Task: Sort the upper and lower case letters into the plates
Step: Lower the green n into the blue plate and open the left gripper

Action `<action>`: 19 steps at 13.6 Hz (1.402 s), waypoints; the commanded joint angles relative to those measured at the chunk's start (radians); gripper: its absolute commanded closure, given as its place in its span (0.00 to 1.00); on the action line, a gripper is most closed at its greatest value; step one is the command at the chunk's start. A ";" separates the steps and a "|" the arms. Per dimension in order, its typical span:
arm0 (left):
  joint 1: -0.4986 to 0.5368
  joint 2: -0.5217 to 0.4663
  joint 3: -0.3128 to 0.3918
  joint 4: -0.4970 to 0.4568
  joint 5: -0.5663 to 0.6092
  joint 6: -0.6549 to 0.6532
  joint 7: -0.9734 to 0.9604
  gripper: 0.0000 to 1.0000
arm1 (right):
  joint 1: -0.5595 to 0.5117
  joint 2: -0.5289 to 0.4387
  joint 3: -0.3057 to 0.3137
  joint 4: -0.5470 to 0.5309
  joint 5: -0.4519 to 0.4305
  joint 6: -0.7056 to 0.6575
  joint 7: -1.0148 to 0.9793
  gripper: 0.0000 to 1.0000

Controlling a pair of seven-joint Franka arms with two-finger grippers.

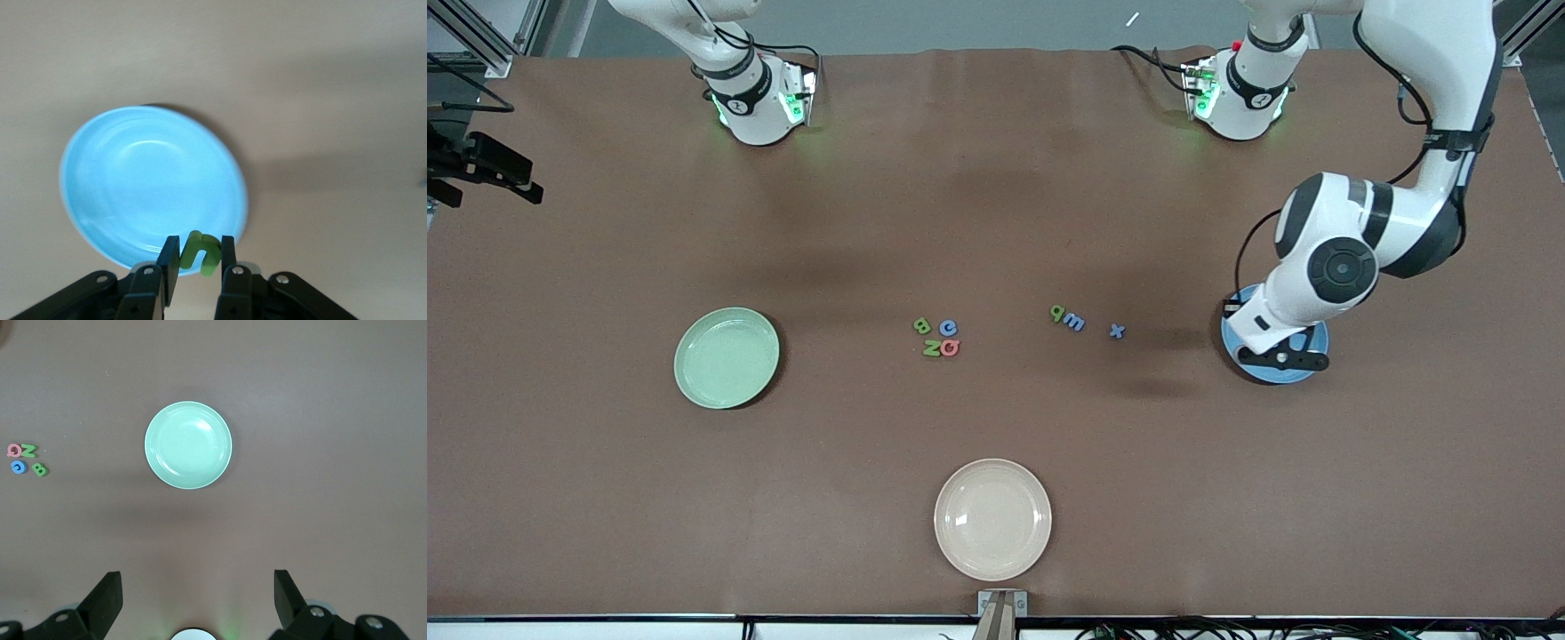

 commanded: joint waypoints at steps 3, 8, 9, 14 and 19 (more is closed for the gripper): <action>0.125 -0.023 -0.009 -0.151 0.076 0.201 0.113 0.90 | -0.006 -0.009 0.007 -0.008 -0.007 -0.004 0.009 0.00; 0.205 0.044 -0.010 -0.194 0.202 0.333 0.115 0.90 | -0.002 -0.009 0.007 -0.008 -0.007 -0.004 0.009 0.00; 0.207 0.059 -0.009 -0.202 0.203 0.355 0.115 0.90 | -0.003 -0.009 0.007 -0.008 -0.007 -0.005 0.009 0.00; 0.207 0.080 -0.009 -0.207 0.205 0.367 0.115 0.87 | -0.003 -0.009 0.007 -0.008 -0.007 -0.004 0.009 0.00; 0.205 0.078 -0.009 -0.210 0.205 0.358 0.127 0.82 | -0.003 -0.009 0.007 -0.008 -0.007 -0.004 0.009 0.00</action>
